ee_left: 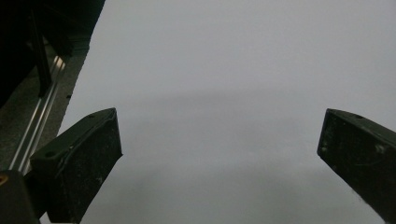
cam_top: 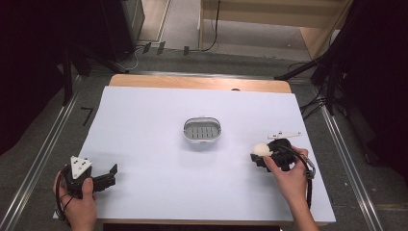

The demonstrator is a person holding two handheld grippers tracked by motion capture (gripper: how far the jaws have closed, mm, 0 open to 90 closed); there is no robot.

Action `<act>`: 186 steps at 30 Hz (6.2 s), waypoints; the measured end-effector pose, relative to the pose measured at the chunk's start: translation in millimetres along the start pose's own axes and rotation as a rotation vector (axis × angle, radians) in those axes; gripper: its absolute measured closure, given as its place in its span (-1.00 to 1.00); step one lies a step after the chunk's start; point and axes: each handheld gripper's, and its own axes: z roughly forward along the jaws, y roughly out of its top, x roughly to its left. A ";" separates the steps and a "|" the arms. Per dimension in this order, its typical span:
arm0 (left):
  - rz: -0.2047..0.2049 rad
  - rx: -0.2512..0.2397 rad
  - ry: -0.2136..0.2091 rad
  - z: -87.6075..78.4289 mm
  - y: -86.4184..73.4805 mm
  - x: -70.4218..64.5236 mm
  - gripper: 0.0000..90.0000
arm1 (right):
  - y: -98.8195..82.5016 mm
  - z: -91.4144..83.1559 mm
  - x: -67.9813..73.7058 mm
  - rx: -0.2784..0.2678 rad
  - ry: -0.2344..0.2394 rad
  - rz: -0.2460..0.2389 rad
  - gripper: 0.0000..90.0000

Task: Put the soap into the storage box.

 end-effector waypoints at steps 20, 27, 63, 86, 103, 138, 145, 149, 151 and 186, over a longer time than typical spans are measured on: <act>-0.002 0.001 0.002 -0.1 -0.1 0.5 -1.00 | 19.4 1.1 8.5 -0.014 0.016 -0.017 -0.46; -0.006 -0.003 0.001 0.1 -0.1 0.6 -1.00 | 25.9 0.8 12.3 -0.016 0.022 -0.028 -0.46; -0.012 0.004 -0.004 0.5 0.2 1.4 -1.00 | 54.4 9.8 32.5 -0.021 0.054 -0.066 -0.46; -0.017 0.002 -0.005 0.6 0.2 1.7 -1.00 | 78.9 15.5 51.9 -0.025 0.067 -0.090 -0.46; -0.019 0.005 -0.004 0.7 0.3 2.0 -1.00 | 88.1 17.5 59.4 -0.029 0.070 -0.100 -0.46; -0.030 0.007 -0.007 0.5 0.3 3.1 -1.00 | 119.8 46.8 102.5 -0.017 0.123 -0.149 -0.46; -0.032 0.006 -0.008 0.4 0.3 3.3 -1.00 | 127.8 56.9 112.9 -0.012 0.136 -0.158 -0.46; -0.031 0.007 -0.007 0.5 0.3 3.3 -1.00 | 131.0 63.1 117.2 -0.007 0.143 -0.162 -0.46; -0.032 0.007 -0.008 0.5 0.3 3.4 -1.00 | 132.0 65.7 118.3 -0.005 0.145 -0.159 -0.46; -0.039 0.008 -0.013 0.9 0.4 4.1 -1.00 | 130.3 94.5 121.6 0.043 0.134 -0.122 -0.46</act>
